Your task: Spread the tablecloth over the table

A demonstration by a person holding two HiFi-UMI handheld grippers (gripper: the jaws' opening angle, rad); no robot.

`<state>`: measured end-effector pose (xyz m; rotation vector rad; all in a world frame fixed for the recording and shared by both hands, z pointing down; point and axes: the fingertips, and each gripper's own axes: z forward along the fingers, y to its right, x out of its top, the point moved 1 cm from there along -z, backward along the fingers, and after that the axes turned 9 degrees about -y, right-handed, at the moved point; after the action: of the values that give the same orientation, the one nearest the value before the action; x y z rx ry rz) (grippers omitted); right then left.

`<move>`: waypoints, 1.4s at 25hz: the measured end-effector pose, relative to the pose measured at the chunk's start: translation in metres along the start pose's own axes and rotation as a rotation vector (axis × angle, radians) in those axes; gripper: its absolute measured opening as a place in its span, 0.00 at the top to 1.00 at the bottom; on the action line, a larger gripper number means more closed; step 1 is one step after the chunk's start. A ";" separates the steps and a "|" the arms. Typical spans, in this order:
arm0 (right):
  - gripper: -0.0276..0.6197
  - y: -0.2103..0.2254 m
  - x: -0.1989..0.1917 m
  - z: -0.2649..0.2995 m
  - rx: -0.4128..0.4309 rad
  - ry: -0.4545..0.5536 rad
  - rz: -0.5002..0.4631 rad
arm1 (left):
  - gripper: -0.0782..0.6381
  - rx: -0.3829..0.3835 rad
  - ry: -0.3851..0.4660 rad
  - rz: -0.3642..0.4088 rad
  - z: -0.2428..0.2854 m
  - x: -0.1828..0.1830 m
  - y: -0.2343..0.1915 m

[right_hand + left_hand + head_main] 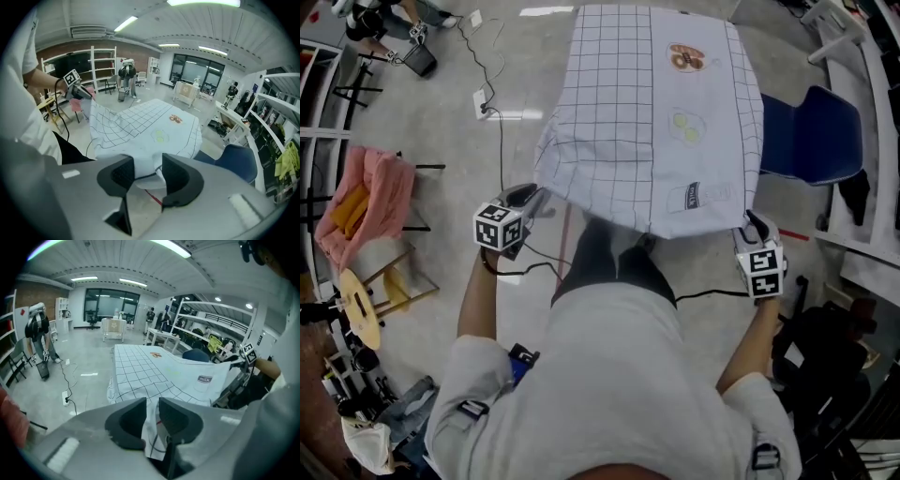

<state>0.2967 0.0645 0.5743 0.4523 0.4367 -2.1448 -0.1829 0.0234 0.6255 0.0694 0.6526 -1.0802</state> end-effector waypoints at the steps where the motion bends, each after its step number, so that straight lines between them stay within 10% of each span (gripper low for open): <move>1: 0.68 -0.002 0.001 0.001 0.011 -0.004 -0.019 | 0.75 -0.012 -0.017 0.023 -0.002 -0.002 0.000; 6: 0.66 0.000 0.024 -0.022 0.019 0.109 -0.030 | 0.72 0.013 -0.006 0.032 -0.029 0.002 -0.018; 10: 0.95 0.013 0.063 -0.039 -0.059 0.318 0.049 | 0.73 0.086 0.167 -0.034 -0.030 0.038 -0.017; 21: 0.95 0.013 0.167 -0.042 -0.218 0.704 0.318 | 0.86 0.144 0.541 0.024 0.008 0.188 0.124; 35: 0.95 -0.024 0.225 -0.089 -0.285 0.810 0.216 | 0.86 0.095 0.728 0.078 -0.016 0.229 0.208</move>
<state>0.1671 -0.0363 0.3944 1.1426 1.0675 -1.5842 0.0526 -0.0513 0.4396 0.5854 1.2364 -1.0012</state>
